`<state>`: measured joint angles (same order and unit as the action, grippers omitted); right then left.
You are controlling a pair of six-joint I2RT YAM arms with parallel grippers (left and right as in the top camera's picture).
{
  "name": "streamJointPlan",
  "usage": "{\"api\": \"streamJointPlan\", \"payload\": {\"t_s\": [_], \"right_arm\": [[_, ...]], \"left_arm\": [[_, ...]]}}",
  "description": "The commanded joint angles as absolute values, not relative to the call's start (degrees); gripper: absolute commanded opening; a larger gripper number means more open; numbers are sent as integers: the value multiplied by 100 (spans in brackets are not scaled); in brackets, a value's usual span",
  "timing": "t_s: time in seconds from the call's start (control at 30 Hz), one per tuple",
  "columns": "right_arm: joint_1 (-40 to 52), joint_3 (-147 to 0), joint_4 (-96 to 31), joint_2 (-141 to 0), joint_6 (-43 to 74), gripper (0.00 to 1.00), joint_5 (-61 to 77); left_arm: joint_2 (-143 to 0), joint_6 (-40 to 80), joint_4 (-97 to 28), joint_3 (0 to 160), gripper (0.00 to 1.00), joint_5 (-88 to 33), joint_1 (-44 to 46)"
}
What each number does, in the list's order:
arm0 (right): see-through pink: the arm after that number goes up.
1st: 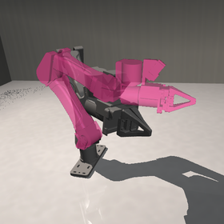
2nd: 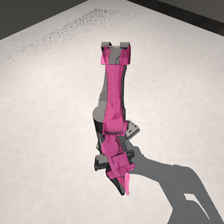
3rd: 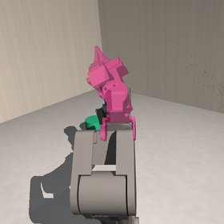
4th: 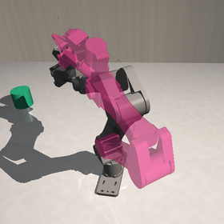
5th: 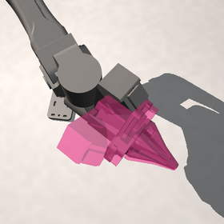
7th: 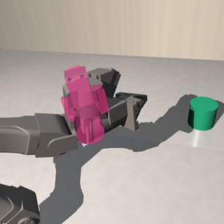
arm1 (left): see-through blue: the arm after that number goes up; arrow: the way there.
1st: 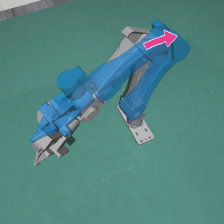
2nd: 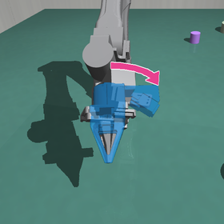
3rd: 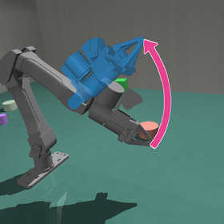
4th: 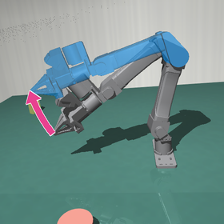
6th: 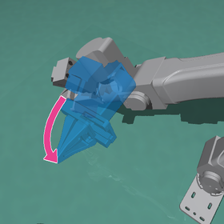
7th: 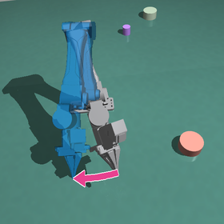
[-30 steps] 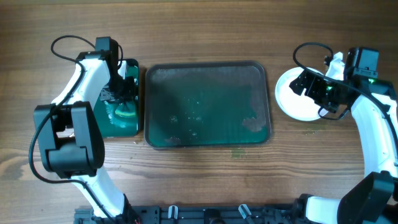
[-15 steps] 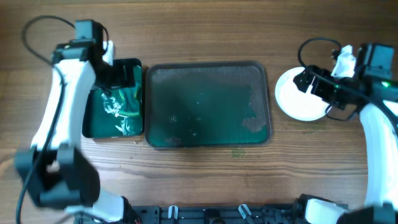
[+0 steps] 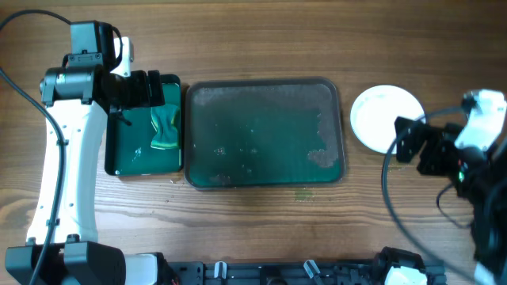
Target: Clean dirty plates on tray and stack at the side
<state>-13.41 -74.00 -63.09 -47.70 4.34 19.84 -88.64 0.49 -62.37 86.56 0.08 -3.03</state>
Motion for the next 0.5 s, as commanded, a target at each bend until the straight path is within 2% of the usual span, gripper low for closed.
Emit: {"api": "streamJointPlan", "payload": {"t_s": [0.0, 0.47], "right_arm": [[-1313, -7489, -6383, -4539, 316, 100, 1885], [-1313, -7360, -6375, -4670, 287, 100, 1404]], "left_arm": [[-8892, 40, -6219, 8691, 100, -60, -296], [-8892, 40, -6219, 8691, 100, -60, -296]]}}
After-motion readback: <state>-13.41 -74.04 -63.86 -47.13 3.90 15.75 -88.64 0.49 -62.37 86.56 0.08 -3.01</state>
